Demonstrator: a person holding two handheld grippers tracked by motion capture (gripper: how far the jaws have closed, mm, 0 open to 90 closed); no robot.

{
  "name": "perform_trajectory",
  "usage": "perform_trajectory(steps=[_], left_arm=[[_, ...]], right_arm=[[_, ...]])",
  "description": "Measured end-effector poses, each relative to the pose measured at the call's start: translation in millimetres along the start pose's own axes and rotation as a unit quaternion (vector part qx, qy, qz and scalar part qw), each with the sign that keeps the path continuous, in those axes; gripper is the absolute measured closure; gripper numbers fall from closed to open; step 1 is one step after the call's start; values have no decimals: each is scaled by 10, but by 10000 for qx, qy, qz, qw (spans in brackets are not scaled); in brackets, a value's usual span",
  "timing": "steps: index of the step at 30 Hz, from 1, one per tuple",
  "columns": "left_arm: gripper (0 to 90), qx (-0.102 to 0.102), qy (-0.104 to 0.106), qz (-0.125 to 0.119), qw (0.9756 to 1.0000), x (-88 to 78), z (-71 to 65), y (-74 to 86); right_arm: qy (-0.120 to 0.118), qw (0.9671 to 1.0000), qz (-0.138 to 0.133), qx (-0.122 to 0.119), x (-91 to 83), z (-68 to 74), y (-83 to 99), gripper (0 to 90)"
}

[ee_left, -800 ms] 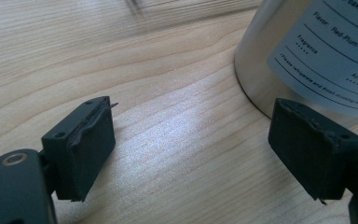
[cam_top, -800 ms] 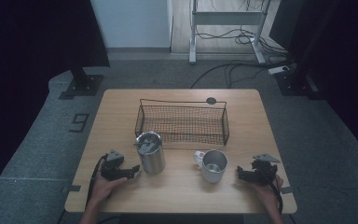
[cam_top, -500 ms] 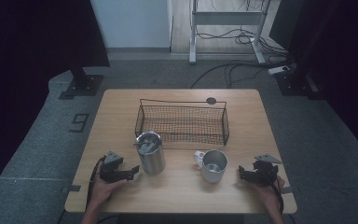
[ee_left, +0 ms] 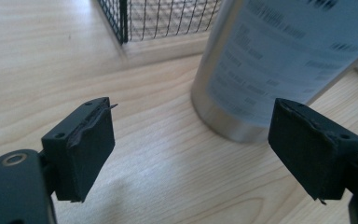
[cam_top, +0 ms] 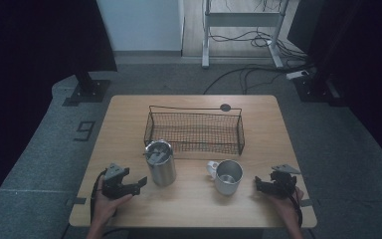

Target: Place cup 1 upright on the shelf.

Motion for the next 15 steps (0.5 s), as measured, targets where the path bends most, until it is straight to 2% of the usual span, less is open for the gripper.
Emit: perform_trajectory(steps=[9, 15], left_arm=[[144, 221, 261, -178, 9993, -133, -154, -84], [149, 227, 331, -358, 9986, -232, -174, -152]], right_arm=[[16, 10000, -21, 13, -1, 0, 1, 62], [42, 10000, -34, 35, -3, 0, 4, 66]])
Point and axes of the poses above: each handheld gripper's, and its own axes: x roughly forward along the jaws, y roughly out of its underside, z roughly to its left, the point moved 1 cm from there along x, roughly forward along the jaws
